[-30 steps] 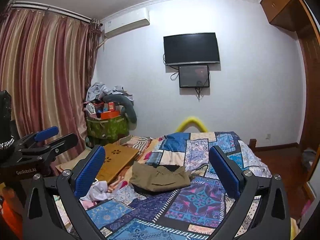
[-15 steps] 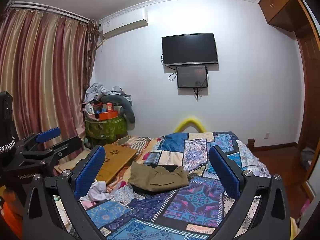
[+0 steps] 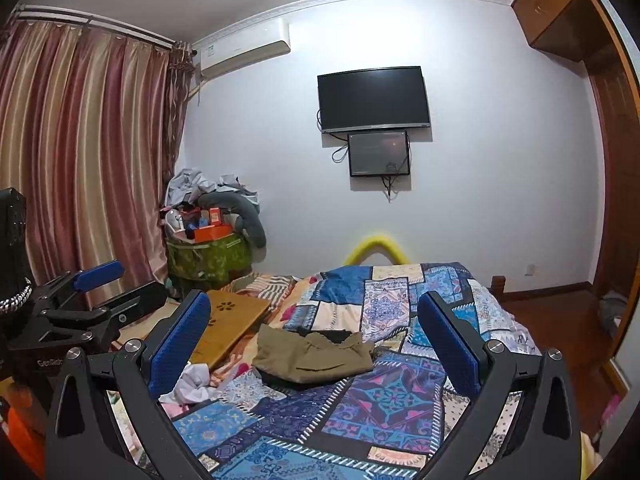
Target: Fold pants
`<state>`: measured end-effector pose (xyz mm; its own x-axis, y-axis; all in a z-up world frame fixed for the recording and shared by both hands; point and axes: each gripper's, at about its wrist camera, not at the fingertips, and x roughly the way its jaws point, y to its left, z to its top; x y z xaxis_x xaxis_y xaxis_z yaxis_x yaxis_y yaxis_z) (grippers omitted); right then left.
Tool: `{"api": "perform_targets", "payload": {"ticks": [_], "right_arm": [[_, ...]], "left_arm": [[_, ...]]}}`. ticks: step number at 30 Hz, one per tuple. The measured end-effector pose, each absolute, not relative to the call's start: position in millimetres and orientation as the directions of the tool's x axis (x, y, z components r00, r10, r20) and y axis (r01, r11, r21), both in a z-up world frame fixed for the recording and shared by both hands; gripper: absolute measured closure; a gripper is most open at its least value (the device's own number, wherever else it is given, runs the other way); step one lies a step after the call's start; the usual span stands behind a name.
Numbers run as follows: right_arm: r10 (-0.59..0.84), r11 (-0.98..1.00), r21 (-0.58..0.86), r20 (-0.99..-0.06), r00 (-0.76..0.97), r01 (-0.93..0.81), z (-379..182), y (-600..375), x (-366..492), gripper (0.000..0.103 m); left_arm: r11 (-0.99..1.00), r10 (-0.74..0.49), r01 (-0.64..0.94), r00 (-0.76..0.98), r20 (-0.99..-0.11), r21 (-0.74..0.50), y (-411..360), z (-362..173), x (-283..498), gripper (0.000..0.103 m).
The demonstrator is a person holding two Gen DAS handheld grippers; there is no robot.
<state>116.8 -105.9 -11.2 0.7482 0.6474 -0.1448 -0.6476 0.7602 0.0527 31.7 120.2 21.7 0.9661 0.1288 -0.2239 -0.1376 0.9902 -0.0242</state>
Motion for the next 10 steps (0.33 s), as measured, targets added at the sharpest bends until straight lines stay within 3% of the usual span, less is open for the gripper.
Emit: {"api": "perform_targets", "payload": {"ticks": [10], "right_arm": [[0.645, 0.762, 0.056, -0.155, 0.749, -0.645, -13.5, -105.4, 118.5, 0.0]], "left_arm": [[0.991, 0.124, -0.134, 0.966, -0.227, -0.03, 120.3, 22.0, 33.2, 0.0]]}}
